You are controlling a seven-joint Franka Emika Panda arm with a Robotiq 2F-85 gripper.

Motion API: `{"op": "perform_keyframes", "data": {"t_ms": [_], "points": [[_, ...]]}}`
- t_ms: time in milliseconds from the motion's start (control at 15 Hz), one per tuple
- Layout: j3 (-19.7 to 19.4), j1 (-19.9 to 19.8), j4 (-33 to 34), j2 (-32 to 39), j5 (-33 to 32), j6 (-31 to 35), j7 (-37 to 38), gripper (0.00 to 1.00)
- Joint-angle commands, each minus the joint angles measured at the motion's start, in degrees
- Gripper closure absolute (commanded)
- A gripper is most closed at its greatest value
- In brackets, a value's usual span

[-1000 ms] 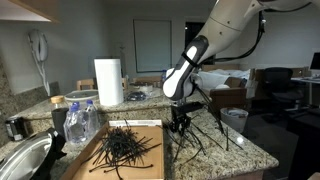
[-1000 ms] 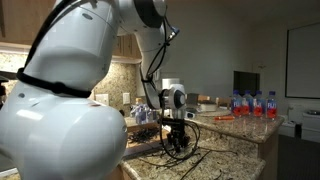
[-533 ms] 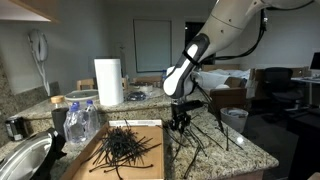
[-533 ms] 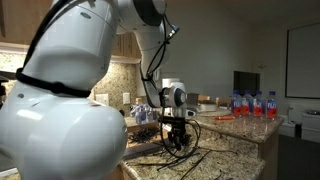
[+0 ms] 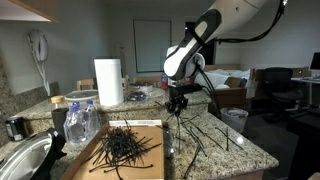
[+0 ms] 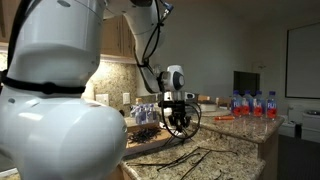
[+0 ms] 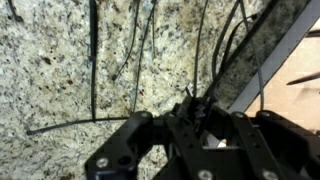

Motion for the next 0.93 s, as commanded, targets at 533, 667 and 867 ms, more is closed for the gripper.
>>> {"op": "perform_keyframes", "data": {"t_ms": [533,667,867], "points": [[10.12,6.00,17.12,5.15,-6.66,-2.90,0.30,0.91],[11.67,9.60,23.17,9.09,-9.16,-6.25,1.83,0.91],[12.14,15.80,30.89,15.15,-11.90,-13.84,6.69,0.65]]}}
